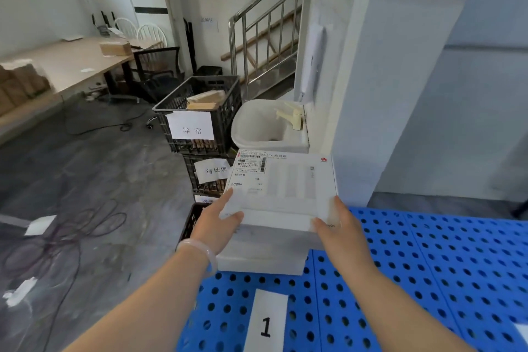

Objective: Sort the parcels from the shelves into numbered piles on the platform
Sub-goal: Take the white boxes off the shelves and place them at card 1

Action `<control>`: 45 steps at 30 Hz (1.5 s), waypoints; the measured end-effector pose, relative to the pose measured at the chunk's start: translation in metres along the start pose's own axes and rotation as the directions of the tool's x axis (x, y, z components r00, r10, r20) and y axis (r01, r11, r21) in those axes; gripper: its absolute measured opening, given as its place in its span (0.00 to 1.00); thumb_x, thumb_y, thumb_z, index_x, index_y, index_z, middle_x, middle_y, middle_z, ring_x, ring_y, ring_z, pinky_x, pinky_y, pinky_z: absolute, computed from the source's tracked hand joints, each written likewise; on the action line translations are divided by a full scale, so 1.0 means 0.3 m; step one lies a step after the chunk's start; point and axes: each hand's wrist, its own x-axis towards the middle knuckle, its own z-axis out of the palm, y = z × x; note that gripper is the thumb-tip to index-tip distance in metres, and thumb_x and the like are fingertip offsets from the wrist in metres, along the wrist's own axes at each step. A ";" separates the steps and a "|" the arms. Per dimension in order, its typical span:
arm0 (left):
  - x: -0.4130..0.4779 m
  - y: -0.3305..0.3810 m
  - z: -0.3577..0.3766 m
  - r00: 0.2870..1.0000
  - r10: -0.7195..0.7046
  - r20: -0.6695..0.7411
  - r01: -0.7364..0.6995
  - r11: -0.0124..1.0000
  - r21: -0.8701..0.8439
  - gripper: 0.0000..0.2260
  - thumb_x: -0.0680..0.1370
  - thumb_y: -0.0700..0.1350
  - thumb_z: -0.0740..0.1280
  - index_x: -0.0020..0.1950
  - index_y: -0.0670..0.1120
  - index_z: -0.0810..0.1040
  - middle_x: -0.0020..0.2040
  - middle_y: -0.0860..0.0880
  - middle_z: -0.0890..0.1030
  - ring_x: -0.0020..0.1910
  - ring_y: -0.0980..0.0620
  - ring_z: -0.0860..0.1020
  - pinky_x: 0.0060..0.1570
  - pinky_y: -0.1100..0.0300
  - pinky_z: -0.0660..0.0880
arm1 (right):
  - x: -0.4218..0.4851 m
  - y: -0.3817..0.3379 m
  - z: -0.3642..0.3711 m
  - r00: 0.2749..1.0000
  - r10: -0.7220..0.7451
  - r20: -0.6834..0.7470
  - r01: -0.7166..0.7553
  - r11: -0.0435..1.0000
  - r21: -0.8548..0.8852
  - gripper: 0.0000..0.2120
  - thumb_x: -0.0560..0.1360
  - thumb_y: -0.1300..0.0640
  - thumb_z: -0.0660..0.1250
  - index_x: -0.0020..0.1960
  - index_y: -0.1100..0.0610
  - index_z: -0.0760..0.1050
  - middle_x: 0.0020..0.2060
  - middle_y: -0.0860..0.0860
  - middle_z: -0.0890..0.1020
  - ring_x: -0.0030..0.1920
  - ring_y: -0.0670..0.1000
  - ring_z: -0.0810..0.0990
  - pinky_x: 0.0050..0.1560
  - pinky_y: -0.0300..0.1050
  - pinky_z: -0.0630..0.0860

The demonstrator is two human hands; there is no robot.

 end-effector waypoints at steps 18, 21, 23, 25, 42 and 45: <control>0.028 -0.049 -0.001 0.999 0.008 -0.038 -0.009 1.000 -0.017 0.27 0.79 0.49 0.66 0.76 0.55 0.61 0.65 0.55 0.71 0.46 0.65 0.73 0.53 0.63 0.68 | 0.056 -0.017 0.037 0.990 0.031 0.140 -0.019 0.996 -0.088 0.31 0.80 0.48 0.61 0.78 0.49 0.51 0.75 0.47 0.59 0.74 0.48 0.60 0.71 0.42 0.57; 0.025 -0.046 -0.001 0.998 0.011 -0.060 -0.007 0.998 0.069 0.28 0.78 0.53 0.65 0.77 0.55 0.59 0.71 0.50 0.66 0.56 0.59 0.73 0.59 0.60 0.68 | 0.051 -0.016 0.015 0.990 -0.001 0.144 0.019 0.992 -0.127 0.32 0.79 0.47 0.62 0.78 0.49 0.51 0.76 0.46 0.58 0.75 0.47 0.58 0.73 0.44 0.56; 0.025 -0.031 -0.006 0.993 0.046 -0.109 -0.025 0.982 0.188 0.29 0.78 0.57 0.64 0.77 0.57 0.58 0.75 0.50 0.61 0.72 0.51 0.63 0.70 0.53 0.62 | 0.038 -0.018 -0.012 0.989 -0.070 0.133 0.092 0.981 -0.172 0.33 0.78 0.45 0.62 0.78 0.47 0.52 0.74 0.45 0.61 0.74 0.47 0.59 0.74 0.45 0.57; 0.019 0.023 0.000 0.980 0.166 -0.112 -0.119 0.932 0.342 0.30 0.77 0.59 0.63 0.77 0.59 0.56 0.77 0.52 0.56 0.76 0.49 0.54 0.74 0.50 0.56 | 0.021 -0.025 -0.049 0.982 -0.132 0.138 0.167 0.945 -0.280 0.33 0.77 0.41 0.62 0.78 0.43 0.51 0.75 0.43 0.58 0.75 0.46 0.55 0.75 0.47 0.55; -0.299 0.635 0.697 0.512 0.685 0.518 -0.835 0.253 0.489 0.35 0.77 0.64 0.58 0.77 0.61 0.41 0.79 0.53 0.44 0.78 0.49 0.46 0.75 0.48 0.45 | -0.394 0.014 -0.820 0.950 -0.234 -0.206 -0.067 0.491 -0.868 0.44 0.72 0.28 0.55 0.77 0.42 0.35 0.77 0.44 0.39 0.77 0.48 0.37 0.76 0.54 0.38; -0.474 0.747 0.850 0.402 0.744 0.534 -0.885 0.166 0.434 0.35 0.76 0.64 0.59 0.77 0.61 0.43 0.79 0.52 0.46 0.77 0.49 0.48 0.75 0.48 0.48 | -0.538 0.044 -1.006 0.920 -0.248 -0.302 -0.155 0.479 -0.864 0.44 0.72 0.28 0.54 0.77 0.42 0.35 0.77 0.43 0.37 0.76 0.47 0.34 0.76 0.54 0.38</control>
